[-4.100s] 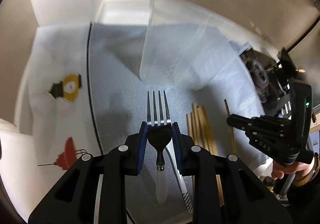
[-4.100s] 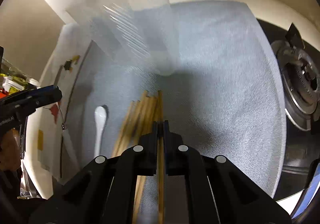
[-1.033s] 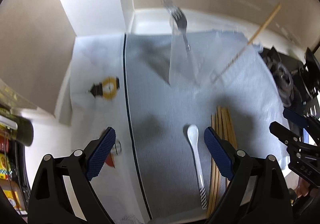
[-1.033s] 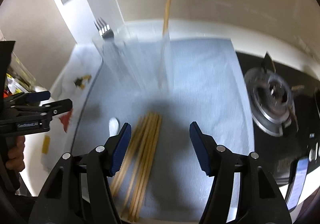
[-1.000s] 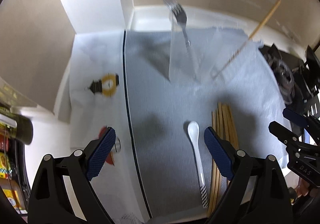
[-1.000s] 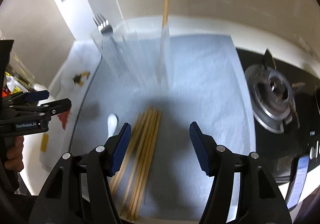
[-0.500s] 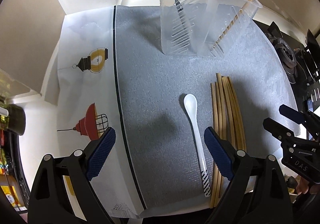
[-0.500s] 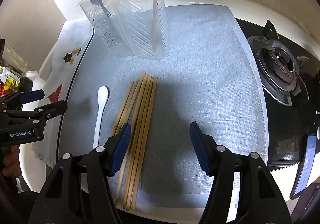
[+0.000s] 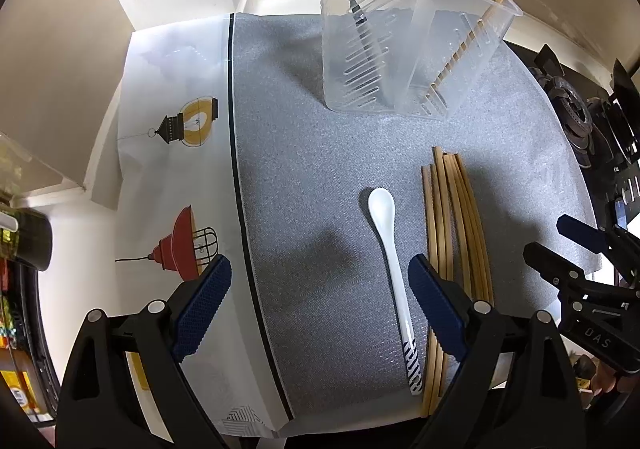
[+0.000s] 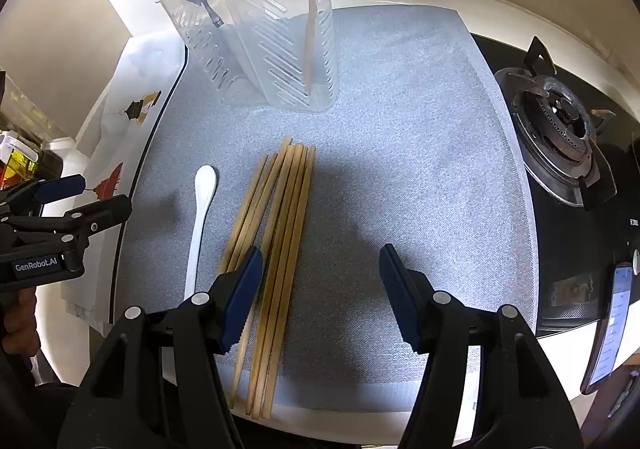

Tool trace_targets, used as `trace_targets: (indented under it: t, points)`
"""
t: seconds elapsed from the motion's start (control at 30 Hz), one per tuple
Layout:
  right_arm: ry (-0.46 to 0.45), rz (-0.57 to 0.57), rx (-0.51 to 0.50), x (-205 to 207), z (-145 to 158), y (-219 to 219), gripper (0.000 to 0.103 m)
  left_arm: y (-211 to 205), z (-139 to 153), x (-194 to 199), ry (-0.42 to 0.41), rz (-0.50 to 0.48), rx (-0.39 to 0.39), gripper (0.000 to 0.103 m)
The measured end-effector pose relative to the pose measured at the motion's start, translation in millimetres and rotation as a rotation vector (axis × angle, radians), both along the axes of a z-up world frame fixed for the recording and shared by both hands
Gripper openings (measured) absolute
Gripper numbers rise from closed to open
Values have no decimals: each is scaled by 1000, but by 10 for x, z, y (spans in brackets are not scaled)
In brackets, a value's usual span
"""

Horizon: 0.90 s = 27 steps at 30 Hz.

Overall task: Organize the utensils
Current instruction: 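Open both tools and move them back over the remaining utensils, then grasp the white spoon with the left tool while the right tool grasps another chopstick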

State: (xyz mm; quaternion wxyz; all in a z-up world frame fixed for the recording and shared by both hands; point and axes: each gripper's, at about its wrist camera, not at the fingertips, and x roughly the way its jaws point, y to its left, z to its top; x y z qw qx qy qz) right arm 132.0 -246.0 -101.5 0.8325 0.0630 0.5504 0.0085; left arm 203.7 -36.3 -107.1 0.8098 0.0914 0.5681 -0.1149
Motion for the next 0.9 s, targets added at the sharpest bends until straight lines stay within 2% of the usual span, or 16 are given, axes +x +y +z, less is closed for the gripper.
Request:
trace_targets:
  t: [0.33, 0.4, 0.43, 0.53, 0.9]
  points:
    - [8, -4, 19, 56, -61, -5, 59, -11, -57, 15, 19, 1, 4, 87]
    - [14, -2, 39, 115, -99, -20, 48, -10, -83, 28, 26, 0, 2, 87]
    - [27, 4, 51, 155, -130, -21, 36, -5, -93, 37, 29, 0, 1, 87]
    - [54, 14, 82, 286, -226, -15, 23, 9, -122, 59, 35, 4, 2, 87]
    - [122, 29, 49, 649, -534, 70, 21, 101, -151, 93, 34, 18, 6, 87]
